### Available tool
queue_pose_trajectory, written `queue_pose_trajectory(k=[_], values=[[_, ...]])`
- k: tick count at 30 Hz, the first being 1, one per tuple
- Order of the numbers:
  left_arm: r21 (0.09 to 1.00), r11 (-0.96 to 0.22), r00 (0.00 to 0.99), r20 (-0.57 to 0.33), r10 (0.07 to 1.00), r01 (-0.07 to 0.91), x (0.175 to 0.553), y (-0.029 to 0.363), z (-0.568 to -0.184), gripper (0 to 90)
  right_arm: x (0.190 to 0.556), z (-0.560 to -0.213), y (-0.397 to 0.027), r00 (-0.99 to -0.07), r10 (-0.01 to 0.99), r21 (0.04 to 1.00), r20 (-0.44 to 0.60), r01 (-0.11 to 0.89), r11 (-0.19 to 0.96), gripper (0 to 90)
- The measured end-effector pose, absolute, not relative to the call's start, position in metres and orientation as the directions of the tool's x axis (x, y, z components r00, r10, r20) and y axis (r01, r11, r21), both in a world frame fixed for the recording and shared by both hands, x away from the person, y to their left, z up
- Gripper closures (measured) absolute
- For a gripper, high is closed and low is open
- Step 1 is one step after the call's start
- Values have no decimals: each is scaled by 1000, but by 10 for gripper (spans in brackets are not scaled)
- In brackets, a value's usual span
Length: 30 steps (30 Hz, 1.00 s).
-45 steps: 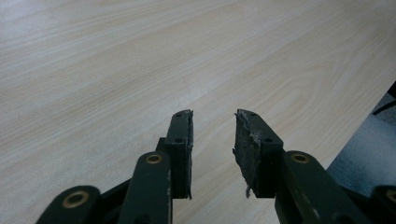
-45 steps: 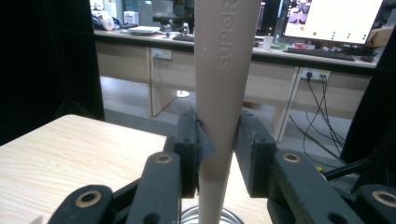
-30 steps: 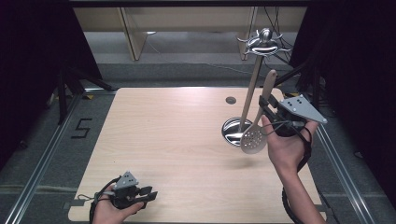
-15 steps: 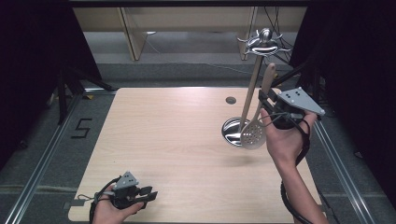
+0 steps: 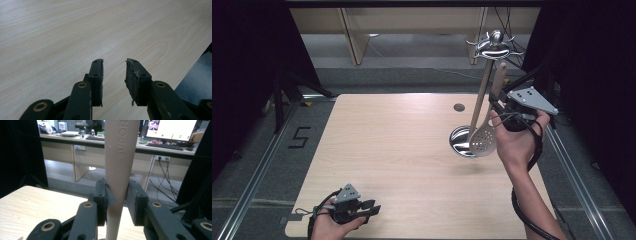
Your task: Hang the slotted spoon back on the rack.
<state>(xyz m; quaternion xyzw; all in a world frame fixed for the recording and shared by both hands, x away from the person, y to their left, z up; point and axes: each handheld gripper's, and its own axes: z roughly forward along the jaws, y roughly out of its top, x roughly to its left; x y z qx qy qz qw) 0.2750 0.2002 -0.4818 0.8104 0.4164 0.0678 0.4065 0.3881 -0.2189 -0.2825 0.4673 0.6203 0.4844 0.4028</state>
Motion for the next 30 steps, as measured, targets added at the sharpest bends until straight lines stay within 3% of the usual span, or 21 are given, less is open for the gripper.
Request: queue_pose_trajectory(k=[30], values=[[715, -298, 631, -251, 734, 632, 275, 198, -483, 659, 406, -281, -216, -216, 974, 965, -73, 230, 123, 720]])
